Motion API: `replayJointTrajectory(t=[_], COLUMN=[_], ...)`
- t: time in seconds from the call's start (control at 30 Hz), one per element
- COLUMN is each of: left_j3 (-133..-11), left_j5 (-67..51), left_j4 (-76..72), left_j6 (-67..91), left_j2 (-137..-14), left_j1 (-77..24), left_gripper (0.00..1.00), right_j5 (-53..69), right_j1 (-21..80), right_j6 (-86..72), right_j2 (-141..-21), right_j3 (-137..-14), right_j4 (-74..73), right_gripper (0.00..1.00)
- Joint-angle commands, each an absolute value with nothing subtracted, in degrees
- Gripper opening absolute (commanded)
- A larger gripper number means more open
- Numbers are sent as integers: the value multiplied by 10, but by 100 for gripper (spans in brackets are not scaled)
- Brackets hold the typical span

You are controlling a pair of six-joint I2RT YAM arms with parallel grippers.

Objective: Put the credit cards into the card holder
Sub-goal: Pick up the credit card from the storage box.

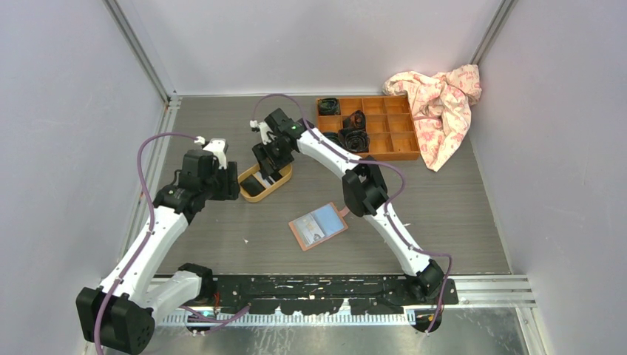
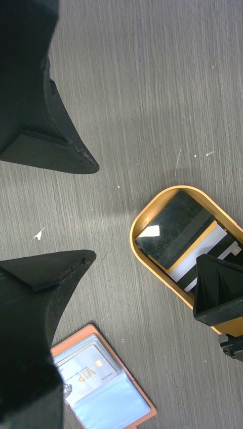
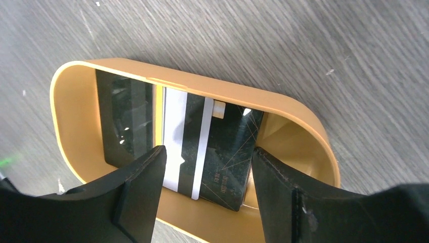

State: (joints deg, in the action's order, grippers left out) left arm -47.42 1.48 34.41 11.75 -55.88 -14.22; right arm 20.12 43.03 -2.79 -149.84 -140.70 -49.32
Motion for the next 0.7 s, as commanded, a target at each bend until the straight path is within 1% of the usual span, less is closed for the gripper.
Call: replayJointTrajectory(t=[0.0, 0.53, 0.67], left_j3=[-483, -483, -483], left_j5=[7, 7, 9], left_j4=[334, 334, 333], left_j6=[115, 114, 113], left_j2=[-557, -557, -556], left_j1=[-140, -140, -140], left_gripper=[57, 56, 55], right_j5=[282, 413, 447], right_j1=[432, 432, 432], right_j6=[-64, -178, -220], right_j2=[-1492, -1460, -1452], right_j3=[-1423, -1367, -1351], right_j4=[-476, -406, -372], right_gripper=[67, 66, 64])
